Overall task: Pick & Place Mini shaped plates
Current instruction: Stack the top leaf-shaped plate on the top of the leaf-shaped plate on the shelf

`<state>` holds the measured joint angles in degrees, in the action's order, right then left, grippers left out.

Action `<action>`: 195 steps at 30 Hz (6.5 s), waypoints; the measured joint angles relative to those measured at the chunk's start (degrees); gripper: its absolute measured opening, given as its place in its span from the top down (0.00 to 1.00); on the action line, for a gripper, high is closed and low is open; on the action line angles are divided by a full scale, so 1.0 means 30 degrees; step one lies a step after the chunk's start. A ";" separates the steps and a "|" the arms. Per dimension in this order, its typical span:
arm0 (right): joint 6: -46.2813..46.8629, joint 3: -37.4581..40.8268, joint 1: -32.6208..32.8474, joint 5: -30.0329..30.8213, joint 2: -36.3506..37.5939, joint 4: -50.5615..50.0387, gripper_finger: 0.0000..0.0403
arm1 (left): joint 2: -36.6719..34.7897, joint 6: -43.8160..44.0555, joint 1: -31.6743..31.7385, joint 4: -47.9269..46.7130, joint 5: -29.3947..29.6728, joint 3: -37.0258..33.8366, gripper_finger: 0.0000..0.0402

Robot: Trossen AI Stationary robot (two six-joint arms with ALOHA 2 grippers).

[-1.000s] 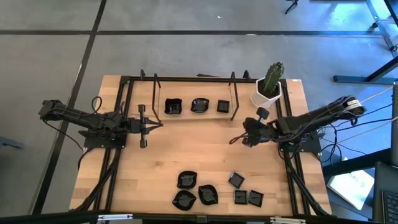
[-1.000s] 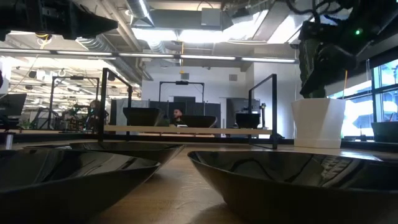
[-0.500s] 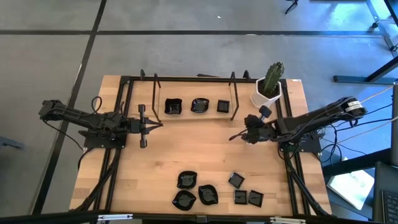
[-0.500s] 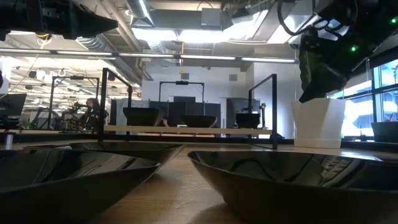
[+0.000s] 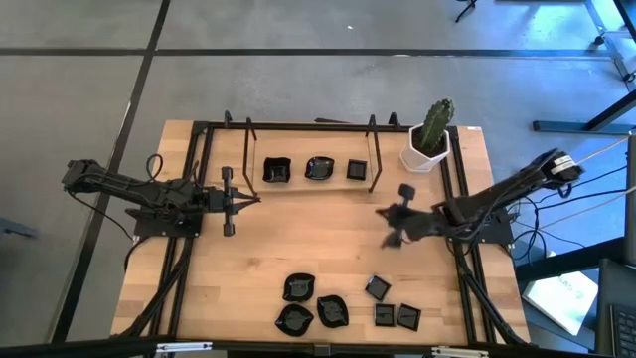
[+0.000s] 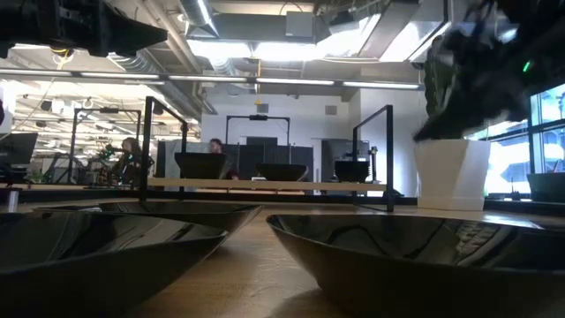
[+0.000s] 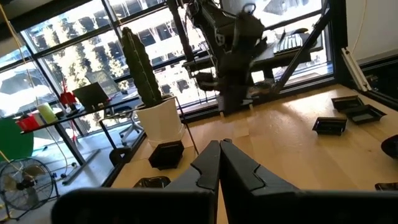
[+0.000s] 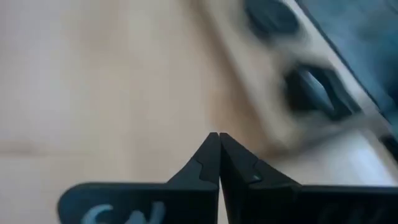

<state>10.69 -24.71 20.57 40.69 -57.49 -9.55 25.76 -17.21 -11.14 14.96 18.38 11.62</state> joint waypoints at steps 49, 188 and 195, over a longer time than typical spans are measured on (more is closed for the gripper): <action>-0.6212 0.0790 0.7197 0.0907 0.2658 1.1124 0.99 | 0.0000 0.1348 -0.0007 -0.0211 -0.0504 0.0000 0.99; -0.6577 0.3971 0.5279 -0.3120 0.2796 1.4654 0.94 | 0.0000 0.1348 -0.0007 -0.0211 -0.0504 0.0000 0.99; -0.6577 0.3971 0.5279 -0.3120 0.2796 1.4654 0.94 | 0.0000 0.1348 -0.0007 -0.0211 -0.0504 -0.0003 0.98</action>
<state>-9.04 -12.80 36.40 31.33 -49.10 34.41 25.76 -13.17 -11.16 14.33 16.86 11.61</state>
